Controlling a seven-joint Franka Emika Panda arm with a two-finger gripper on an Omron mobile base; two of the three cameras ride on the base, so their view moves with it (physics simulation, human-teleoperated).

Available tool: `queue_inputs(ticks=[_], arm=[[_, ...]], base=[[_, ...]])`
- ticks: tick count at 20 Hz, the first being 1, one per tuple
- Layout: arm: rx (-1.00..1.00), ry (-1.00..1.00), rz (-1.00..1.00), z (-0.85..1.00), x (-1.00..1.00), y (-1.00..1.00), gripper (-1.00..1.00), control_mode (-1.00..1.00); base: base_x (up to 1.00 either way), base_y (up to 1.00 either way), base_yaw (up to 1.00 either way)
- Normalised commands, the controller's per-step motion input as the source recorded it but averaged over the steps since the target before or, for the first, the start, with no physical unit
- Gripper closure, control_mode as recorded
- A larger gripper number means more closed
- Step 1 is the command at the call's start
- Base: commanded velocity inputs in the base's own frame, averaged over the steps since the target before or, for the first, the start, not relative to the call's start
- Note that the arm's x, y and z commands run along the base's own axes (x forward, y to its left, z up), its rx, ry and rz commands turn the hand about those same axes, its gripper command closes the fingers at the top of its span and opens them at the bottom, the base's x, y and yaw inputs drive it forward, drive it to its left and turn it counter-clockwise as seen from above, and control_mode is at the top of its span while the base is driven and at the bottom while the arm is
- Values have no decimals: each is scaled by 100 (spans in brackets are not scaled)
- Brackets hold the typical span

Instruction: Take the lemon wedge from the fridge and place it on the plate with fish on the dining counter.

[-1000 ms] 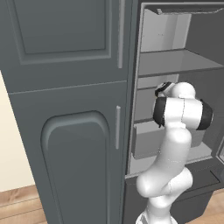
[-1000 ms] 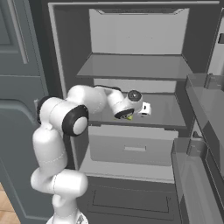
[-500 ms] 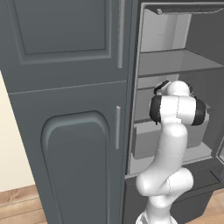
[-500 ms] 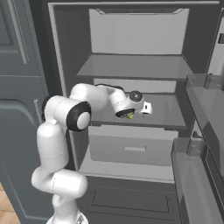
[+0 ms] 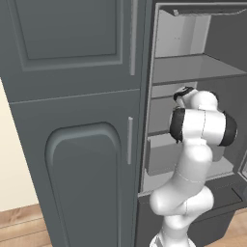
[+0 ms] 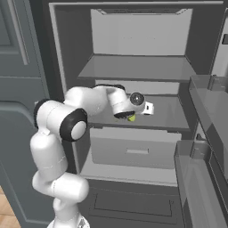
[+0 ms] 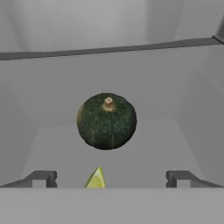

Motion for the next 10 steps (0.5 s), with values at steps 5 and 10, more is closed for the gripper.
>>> queue_inputs(ticks=[5, 10], arm=[[0, -1, -1, 2, -13, 5, -100, -100], [0, 9, -3, 29, -59, 43, -100, -100]], base=[[0, 0, 0], [0, 0, 0]])
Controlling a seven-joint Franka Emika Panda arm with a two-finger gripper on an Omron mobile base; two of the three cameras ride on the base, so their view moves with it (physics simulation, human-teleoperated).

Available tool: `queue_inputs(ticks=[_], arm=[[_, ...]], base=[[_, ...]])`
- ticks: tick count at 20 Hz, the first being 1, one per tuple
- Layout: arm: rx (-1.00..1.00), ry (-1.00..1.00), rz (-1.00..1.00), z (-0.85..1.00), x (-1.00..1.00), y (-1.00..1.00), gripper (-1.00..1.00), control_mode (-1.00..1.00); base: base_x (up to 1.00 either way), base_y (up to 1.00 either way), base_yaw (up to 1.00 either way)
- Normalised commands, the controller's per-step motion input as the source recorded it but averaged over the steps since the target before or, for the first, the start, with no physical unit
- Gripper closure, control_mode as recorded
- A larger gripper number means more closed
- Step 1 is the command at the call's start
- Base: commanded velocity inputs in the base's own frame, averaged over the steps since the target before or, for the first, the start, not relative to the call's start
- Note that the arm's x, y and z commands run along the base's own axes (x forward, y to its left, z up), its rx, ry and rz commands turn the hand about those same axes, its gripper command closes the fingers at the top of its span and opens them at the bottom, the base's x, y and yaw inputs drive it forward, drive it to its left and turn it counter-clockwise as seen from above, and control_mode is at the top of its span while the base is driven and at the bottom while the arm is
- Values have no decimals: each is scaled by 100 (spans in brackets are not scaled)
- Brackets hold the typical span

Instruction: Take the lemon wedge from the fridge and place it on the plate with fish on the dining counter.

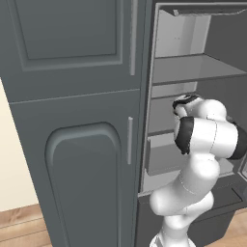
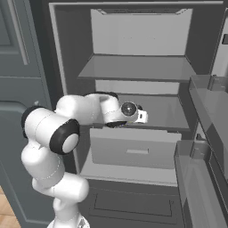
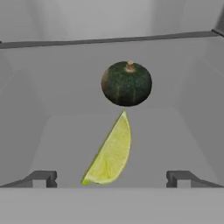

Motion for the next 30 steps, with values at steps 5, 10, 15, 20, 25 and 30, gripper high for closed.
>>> queue_inputs(ticks=[5, 10, 15, 20, 25, 30], arm=[[0, 35, -8, 65, 32, 22, -100, -100], [0, 47, -5, 62, 62, 2, -100, -100], [3, 0, 0, 0, 0, -7, -100, -100], [13, 0, 0, -31, -7, -44, -100, -100], [11, -14, -2, -6, -17, -19, -100, -100], [2, -2, -1, 10, 17, 0, -100, -100]], base=[[0, 0, 0], [0, 0, 0], [0, 0, 0], [0, 0, 0], [0, 0, 0], [0, 0, 0]])
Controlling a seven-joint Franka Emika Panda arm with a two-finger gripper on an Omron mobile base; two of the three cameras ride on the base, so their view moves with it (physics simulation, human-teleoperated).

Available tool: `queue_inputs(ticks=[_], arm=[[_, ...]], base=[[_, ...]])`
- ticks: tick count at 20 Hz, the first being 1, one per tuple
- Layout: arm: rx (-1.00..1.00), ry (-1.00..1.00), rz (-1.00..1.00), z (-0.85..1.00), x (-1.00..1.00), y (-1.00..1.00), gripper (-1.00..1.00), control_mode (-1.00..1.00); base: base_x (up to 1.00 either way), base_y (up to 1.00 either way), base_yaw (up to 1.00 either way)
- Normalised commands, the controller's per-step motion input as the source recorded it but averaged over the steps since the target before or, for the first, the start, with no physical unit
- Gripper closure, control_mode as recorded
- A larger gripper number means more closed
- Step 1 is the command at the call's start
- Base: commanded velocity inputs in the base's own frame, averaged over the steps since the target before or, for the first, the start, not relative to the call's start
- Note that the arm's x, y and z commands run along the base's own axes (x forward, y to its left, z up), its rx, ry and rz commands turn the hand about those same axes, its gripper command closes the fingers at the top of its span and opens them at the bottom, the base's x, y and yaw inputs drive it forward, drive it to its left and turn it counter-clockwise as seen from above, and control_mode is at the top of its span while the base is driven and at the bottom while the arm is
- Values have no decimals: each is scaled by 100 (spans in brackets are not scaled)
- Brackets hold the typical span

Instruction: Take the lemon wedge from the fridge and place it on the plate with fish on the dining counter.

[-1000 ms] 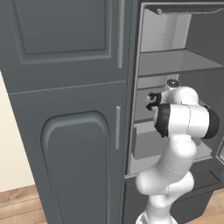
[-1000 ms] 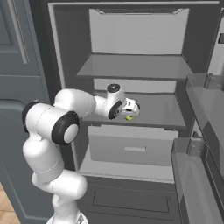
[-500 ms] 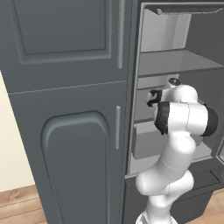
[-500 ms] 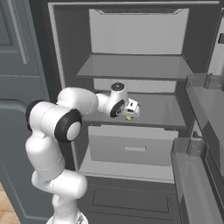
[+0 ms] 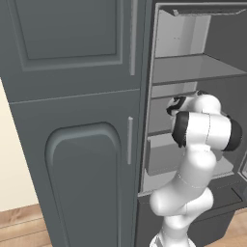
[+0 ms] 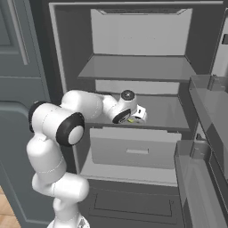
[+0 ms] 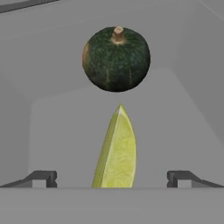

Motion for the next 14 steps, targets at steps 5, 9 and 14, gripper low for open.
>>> queue_inputs(ticks=[5, 9, 14], arm=[[2, 2, 0, 5, 22, -10, -100, -100], [0, 2, 0, 0, 6, 0, -100, -100], [0, 0, 0, 0, 1, 0, -100, -100]], base=[[0, 0, 0], [0, 0, 0], [0, 0, 0]])
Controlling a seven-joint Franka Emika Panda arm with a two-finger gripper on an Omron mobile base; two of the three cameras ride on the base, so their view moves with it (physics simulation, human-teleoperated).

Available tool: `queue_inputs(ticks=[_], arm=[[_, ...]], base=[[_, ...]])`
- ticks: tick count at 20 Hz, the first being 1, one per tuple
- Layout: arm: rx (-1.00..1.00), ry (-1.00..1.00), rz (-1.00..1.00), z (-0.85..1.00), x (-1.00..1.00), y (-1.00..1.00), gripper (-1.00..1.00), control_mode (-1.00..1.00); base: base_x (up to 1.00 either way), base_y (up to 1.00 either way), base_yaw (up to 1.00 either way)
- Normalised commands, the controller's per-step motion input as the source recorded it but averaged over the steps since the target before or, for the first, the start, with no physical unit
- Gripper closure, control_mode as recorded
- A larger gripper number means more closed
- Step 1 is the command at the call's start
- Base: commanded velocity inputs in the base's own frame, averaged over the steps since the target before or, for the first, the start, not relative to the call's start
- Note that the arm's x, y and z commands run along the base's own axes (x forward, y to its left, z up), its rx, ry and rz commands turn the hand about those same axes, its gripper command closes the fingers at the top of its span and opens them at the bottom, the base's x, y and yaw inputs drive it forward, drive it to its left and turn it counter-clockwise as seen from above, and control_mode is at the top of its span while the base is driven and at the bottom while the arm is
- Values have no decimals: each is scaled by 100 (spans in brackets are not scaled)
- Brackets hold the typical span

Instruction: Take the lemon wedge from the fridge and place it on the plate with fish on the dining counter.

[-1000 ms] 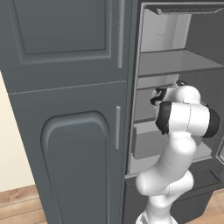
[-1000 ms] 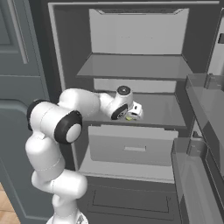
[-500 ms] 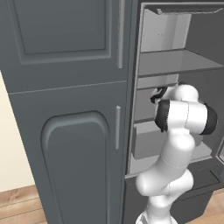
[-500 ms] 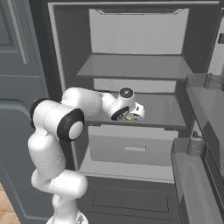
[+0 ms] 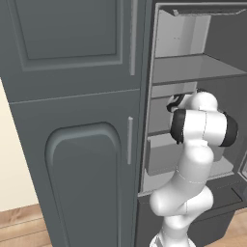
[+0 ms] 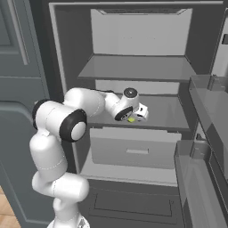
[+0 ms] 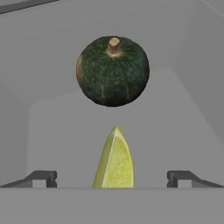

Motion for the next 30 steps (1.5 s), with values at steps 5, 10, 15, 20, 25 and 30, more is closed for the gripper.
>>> queue_inputs(ticks=[5, 10, 15, 20, 25, 30], arm=[[0, 0, 0, -6, 0, 0, -100, -100], [0, 0, 0, -17, 2, 16, -100, -100], [-1, 1, 0, -28, 5, 25, -100, -100], [0, 2, 0, -12, 0, 11, 100, -100], [0, 0, 0, 0, 0, 0, 100, -100], [0, 0, 0, 0, 0, 0, 100, -100]], base=[[0, 0, 0], [0, 0, 0], [0, 0, 0], [0, 0, 0], [0, 0, 0], [0, 0, 0]])
